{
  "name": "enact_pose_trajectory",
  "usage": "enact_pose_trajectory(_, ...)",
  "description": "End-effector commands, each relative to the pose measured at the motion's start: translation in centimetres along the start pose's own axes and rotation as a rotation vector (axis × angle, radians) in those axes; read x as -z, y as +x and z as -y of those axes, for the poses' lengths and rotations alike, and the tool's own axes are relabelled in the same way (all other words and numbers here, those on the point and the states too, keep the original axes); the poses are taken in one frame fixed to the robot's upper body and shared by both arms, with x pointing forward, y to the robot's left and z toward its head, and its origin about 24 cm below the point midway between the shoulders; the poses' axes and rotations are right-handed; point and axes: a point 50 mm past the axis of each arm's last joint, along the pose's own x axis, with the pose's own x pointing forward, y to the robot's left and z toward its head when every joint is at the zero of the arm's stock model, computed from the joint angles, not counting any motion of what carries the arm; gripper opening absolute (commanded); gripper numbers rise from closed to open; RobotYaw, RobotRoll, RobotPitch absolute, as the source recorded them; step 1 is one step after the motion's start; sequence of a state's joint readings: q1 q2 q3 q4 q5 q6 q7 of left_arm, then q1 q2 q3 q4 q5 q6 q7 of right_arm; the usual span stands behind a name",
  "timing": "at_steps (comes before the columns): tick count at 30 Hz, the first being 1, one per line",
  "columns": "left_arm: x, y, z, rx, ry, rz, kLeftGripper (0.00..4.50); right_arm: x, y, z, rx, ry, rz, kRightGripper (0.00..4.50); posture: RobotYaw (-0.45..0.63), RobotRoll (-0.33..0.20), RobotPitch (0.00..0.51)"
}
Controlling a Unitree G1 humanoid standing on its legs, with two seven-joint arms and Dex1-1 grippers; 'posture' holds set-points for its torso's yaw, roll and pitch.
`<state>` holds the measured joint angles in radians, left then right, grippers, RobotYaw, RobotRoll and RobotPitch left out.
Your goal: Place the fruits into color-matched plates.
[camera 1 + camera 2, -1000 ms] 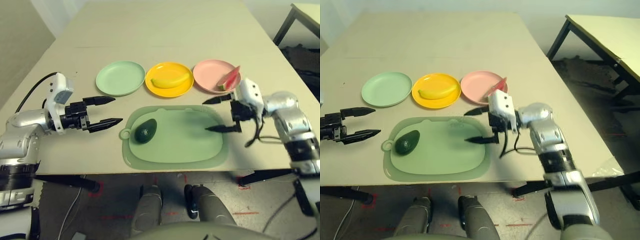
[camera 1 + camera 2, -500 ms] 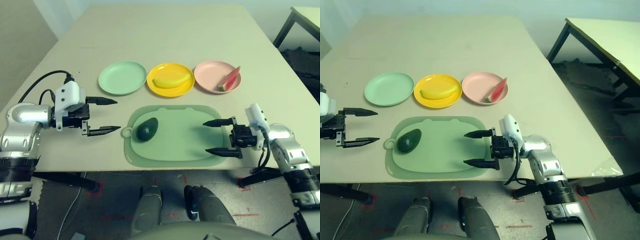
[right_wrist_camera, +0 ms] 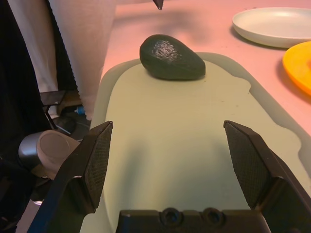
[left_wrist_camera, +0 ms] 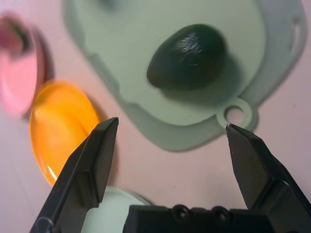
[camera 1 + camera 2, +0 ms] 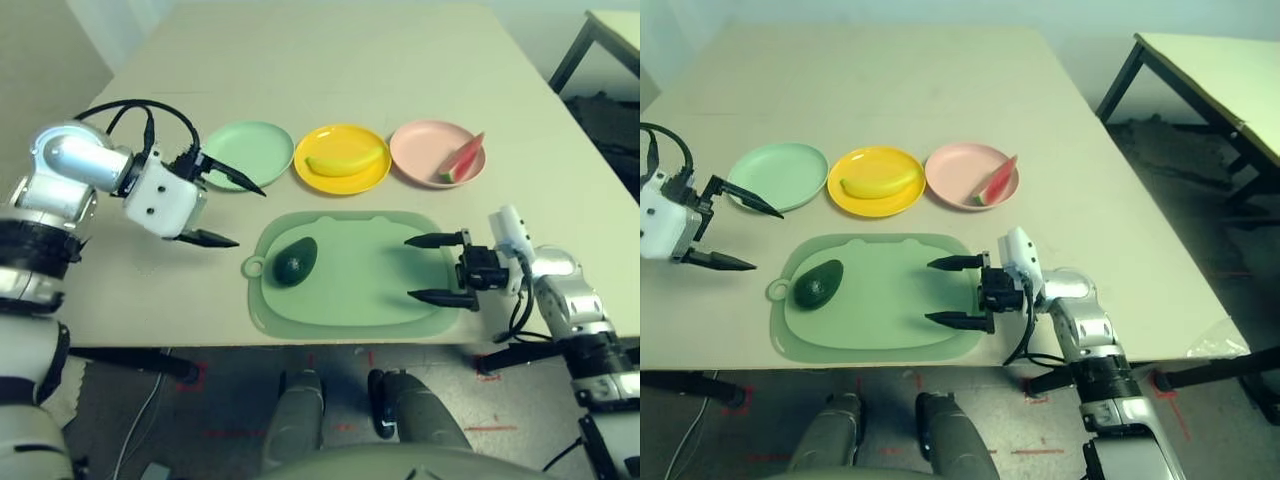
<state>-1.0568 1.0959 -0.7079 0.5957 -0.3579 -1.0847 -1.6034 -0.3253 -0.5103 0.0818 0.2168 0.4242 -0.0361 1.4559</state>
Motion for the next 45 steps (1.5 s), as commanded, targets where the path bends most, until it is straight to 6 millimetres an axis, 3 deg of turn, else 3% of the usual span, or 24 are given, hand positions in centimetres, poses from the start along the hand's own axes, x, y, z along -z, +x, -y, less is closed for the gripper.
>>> enact_pose_trajectory(1,-0.5,0.8,-0.5,0.079,0.147,0.04,4.5,0.5,0.0,-0.5,0.0,0.007,-0.003,4.48,-0.02,0.0,0.133)
enact_pose_trajectory(10,-0.6,2.6,-2.2,0.188,0.307,0.093,4.5,0.6,0.0,-1.0,0.015,0.007,-0.003,4.48,-0.07,0.0,0.127)
enact_pose_trajectory(25,-1.0,4.9,-2.9,0.198,0.351,0.179,4.5,0.6,0.4,-1.3,0.016,0.019,0.003,4.48,-0.08,0.0,0.119)
enact_pose_trajectory(39,-1.9,6.8,-1.8,0.278,0.397,0.266,4.5,0.3,0.5,-1.5,0.022,0.025,0.011,4.48,-0.09,0.0,0.12)
enact_pose_trajectory(45,-1.9,6.9,-2.3,0.294,0.412,0.259,4.5,0.3,0.6,-1.7,0.02,0.037,0.011,4.48,-0.09,0.0,0.123)
